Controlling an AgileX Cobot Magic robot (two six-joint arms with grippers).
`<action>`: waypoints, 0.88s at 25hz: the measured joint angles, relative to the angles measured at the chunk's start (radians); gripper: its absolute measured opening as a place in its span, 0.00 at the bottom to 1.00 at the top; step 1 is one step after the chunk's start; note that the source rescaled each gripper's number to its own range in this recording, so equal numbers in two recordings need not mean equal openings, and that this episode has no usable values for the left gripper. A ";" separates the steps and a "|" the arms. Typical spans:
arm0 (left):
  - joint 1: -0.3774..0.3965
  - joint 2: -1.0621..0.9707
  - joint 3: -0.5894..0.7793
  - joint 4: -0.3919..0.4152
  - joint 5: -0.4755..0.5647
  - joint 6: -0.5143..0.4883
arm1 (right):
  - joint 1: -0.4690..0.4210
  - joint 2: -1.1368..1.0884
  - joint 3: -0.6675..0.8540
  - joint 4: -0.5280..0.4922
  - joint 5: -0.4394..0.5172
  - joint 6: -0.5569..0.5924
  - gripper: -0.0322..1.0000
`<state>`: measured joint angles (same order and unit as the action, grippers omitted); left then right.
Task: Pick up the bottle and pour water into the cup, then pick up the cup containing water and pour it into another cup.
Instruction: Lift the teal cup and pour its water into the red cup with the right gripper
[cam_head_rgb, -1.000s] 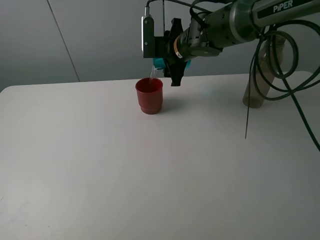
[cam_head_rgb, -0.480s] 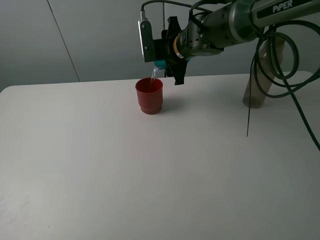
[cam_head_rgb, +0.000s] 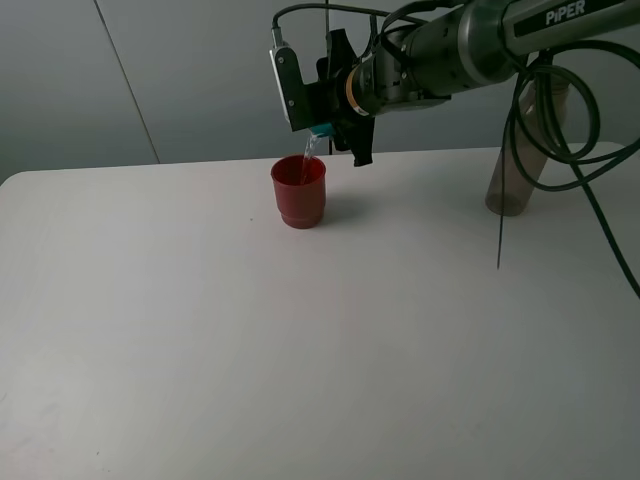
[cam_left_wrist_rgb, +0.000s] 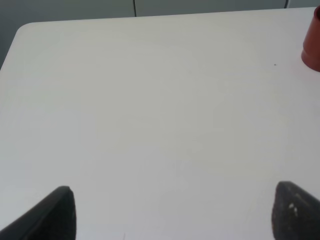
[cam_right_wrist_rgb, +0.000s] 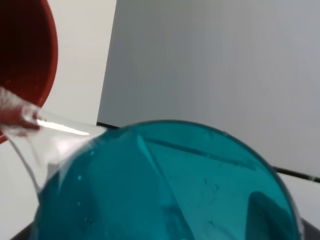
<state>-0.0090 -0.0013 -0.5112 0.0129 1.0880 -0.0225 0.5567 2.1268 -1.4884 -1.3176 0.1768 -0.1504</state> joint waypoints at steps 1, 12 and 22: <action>0.000 0.000 0.000 0.000 0.000 0.000 | 0.000 0.000 0.000 -0.011 -0.005 0.000 0.15; 0.000 0.000 0.000 0.000 0.000 0.000 | 0.000 0.000 -0.001 -0.109 -0.040 -0.052 0.15; 0.000 0.000 0.000 0.000 0.000 0.000 | 0.000 0.000 -0.001 -0.132 -0.067 -0.186 0.15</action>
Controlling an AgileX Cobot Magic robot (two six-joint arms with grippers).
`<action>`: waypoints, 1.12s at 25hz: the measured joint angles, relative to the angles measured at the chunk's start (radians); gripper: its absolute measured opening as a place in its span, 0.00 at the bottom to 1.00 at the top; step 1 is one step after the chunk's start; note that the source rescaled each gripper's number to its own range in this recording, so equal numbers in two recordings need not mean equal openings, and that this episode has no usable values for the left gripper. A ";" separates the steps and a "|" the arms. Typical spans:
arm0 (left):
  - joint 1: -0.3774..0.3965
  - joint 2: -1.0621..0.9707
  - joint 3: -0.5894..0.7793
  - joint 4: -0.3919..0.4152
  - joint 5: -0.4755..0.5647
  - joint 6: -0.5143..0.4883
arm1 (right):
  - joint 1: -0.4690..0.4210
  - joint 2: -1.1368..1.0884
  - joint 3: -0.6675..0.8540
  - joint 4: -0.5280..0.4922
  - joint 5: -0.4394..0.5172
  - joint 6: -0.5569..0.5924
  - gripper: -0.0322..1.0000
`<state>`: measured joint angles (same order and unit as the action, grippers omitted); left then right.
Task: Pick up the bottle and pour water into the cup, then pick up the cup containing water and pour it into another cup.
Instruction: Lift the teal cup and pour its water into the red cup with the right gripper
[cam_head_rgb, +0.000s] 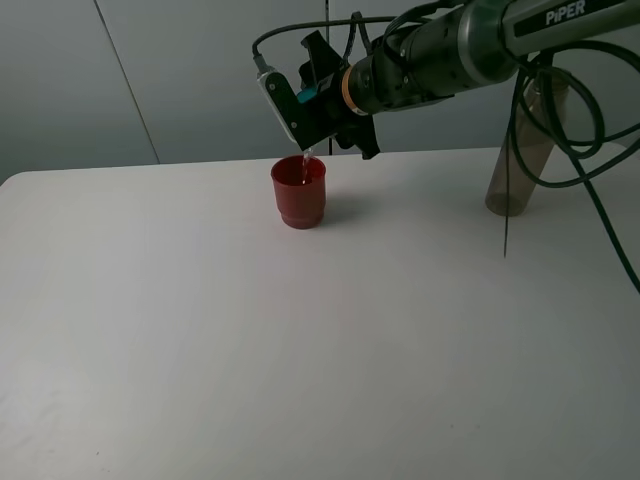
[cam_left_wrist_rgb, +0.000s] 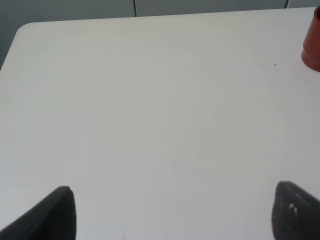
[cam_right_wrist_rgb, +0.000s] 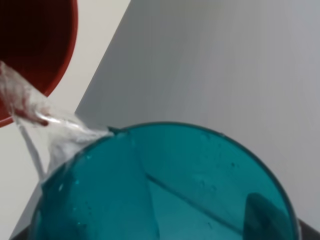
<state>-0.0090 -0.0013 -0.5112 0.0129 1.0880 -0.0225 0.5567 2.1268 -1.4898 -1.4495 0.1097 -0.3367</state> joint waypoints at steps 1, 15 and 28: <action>0.000 0.000 0.000 0.000 0.000 0.000 | 0.000 0.000 0.000 0.000 -0.007 -0.014 0.15; 0.000 0.000 0.000 0.000 0.000 0.000 | 0.000 0.000 -0.024 -0.002 -0.026 -0.123 0.15; 0.000 0.000 0.000 0.000 0.000 0.000 | 0.000 0.000 -0.025 -0.004 -0.028 -0.250 0.15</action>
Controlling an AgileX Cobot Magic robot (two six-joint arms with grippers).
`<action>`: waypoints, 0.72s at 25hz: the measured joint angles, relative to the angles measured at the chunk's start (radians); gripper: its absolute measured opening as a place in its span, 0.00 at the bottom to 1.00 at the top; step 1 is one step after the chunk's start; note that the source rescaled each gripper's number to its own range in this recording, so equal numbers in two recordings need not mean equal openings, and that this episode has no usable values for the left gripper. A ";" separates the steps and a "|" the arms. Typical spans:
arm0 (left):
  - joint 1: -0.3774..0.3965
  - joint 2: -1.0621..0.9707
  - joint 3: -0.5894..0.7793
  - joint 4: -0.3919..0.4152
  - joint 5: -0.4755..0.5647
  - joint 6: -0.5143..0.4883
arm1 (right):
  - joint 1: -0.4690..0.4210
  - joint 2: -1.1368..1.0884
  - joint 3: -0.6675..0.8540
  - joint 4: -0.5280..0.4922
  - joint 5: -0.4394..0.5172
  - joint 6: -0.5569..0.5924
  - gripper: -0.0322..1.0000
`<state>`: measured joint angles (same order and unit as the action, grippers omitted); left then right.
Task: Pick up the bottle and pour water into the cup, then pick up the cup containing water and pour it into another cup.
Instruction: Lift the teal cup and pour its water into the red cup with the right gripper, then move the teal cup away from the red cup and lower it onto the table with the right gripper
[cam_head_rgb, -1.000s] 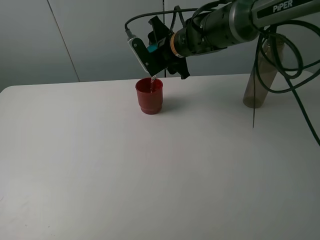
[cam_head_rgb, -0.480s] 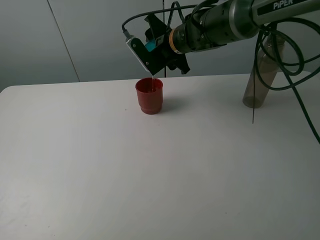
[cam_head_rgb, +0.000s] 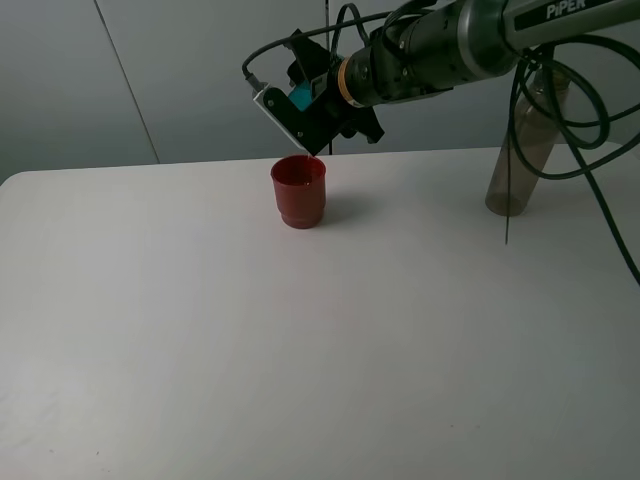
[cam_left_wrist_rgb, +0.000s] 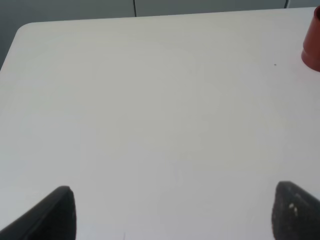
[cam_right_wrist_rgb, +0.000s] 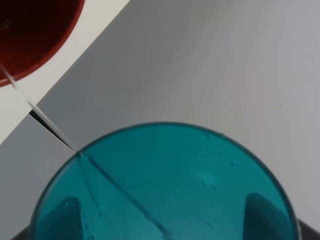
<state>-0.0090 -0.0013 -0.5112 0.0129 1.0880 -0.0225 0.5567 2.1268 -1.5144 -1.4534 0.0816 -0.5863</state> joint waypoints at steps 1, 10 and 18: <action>0.000 0.000 0.000 0.000 0.000 0.000 | 0.000 0.000 0.000 0.000 -0.002 0.000 0.15; 0.000 0.000 0.000 0.000 0.000 0.006 | 0.000 0.000 -0.002 0.004 -0.002 0.004 0.15; 0.000 0.000 0.000 0.000 0.000 0.006 | 0.002 0.000 -0.002 0.174 -0.002 0.283 0.15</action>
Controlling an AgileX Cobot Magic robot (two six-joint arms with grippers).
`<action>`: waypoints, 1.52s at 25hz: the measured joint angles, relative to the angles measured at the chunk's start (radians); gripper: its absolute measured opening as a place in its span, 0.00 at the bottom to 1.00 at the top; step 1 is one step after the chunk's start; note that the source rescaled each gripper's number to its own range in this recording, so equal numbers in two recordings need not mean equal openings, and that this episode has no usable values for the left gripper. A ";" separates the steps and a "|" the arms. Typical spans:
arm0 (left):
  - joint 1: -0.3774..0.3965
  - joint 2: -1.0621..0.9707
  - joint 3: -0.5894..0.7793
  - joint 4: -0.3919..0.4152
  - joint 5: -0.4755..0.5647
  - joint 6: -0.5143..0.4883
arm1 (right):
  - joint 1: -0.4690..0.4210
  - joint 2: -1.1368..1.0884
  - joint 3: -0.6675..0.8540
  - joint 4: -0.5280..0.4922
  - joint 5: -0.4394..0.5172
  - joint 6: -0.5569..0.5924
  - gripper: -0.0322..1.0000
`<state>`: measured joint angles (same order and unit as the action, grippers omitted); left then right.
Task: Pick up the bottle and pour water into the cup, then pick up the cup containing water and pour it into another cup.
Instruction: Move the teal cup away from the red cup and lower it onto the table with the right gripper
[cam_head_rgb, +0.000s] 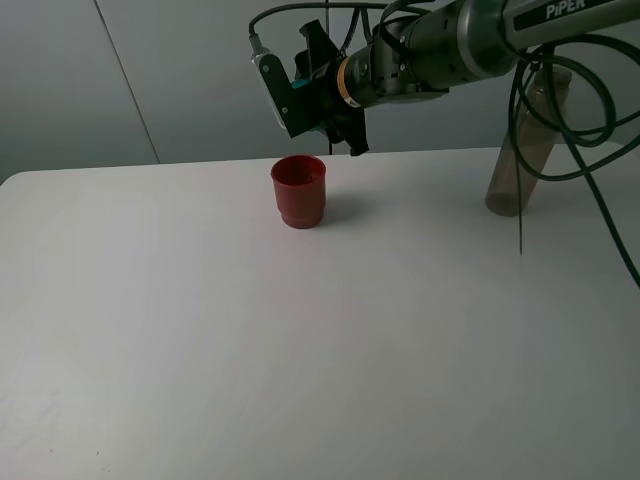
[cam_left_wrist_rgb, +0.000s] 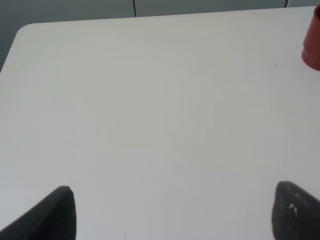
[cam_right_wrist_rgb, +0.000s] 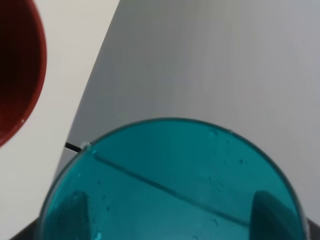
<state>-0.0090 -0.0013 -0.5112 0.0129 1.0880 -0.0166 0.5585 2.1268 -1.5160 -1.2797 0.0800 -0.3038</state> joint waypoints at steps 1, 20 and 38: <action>0.000 0.000 0.000 0.000 0.000 0.000 | 0.000 0.000 0.000 0.027 0.000 0.047 0.15; 0.000 0.000 0.000 0.000 0.000 -0.004 | -0.002 -0.160 0.116 0.427 0.022 0.711 0.15; 0.000 0.000 0.000 0.000 0.000 -0.004 | -0.158 -0.449 0.678 0.823 -0.239 0.606 0.15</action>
<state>-0.0090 -0.0013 -0.5112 0.0129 1.0880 -0.0202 0.4001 1.6781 -0.8385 -0.4567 -0.1587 0.3025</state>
